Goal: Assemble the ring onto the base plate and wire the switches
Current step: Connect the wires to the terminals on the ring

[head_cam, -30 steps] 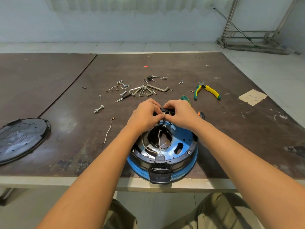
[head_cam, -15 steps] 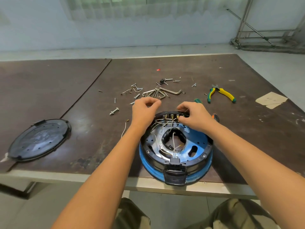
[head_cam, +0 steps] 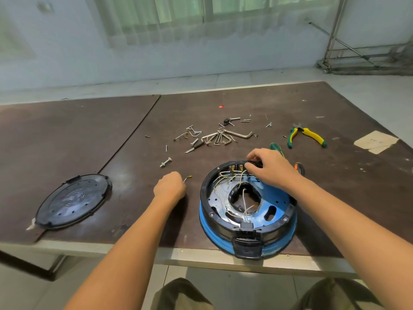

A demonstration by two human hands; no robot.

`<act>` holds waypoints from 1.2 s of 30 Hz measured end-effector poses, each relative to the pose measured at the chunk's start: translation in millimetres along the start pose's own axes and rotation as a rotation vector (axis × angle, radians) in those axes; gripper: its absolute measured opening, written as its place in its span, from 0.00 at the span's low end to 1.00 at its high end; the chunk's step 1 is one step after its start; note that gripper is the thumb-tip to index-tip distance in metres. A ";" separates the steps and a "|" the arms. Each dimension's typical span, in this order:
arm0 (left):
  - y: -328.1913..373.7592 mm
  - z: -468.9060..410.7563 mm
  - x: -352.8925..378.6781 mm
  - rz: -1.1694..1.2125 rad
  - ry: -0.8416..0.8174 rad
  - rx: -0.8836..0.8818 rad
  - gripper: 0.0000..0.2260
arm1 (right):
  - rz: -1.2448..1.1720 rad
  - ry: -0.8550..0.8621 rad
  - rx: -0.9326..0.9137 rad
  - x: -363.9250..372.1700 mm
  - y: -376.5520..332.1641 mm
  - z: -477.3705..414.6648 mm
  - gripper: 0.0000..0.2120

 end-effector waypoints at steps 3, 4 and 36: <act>19.4 -2.6 -9.4 0.216 -0.021 -0.013 0.12 | -0.014 0.012 0.007 -1.8 -1.4 0.0 0.14; 31.2 -2.6 -17.5 0.297 -0.002 0.016 0.13 | -0.024 0.015 0.012 -2.2 -1.6 0.2 0.13; 161.7 60.5 -47.4 0.725 0.060 0.524 0.13 | -0.287 0.322 -0.022 -33.2 -3.0 0.9 0.09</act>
Point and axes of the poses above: each hand's wrist, its own z-axis away from the middle knuckle, its own x-axis out of the palm, y = z × x, the point moved 8 cm from there along -z, towards the middle knuckle, and after that the axes turned 14 degrees about y, right-handed, at the moved point
